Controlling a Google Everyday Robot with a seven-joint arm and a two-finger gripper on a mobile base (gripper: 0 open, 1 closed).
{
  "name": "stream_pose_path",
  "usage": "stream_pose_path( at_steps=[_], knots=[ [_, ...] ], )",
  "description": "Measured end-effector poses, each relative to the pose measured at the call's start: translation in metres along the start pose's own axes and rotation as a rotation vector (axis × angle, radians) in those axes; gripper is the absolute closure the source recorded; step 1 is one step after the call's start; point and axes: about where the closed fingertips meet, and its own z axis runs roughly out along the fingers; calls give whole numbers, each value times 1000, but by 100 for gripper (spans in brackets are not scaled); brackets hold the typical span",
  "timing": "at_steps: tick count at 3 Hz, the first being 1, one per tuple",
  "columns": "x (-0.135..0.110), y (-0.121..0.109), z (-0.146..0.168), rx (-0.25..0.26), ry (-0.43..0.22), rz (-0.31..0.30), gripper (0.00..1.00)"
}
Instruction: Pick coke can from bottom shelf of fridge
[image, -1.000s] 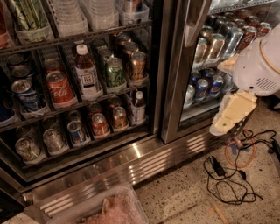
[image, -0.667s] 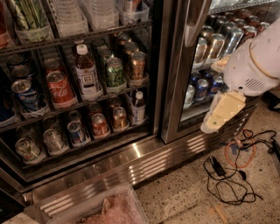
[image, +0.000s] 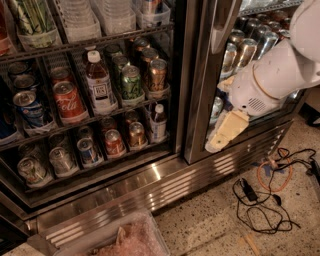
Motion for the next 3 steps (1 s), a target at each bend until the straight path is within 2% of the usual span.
stream_pose_path(
  at_steps=[1,2,3],
  knots=[
    [-15,-1,28,-47,-22,-22,0],
    [-18,-2,52,-83,-34,-28,0],
    [-29,-12,98,-100,-84,-8,0]
  ],
)
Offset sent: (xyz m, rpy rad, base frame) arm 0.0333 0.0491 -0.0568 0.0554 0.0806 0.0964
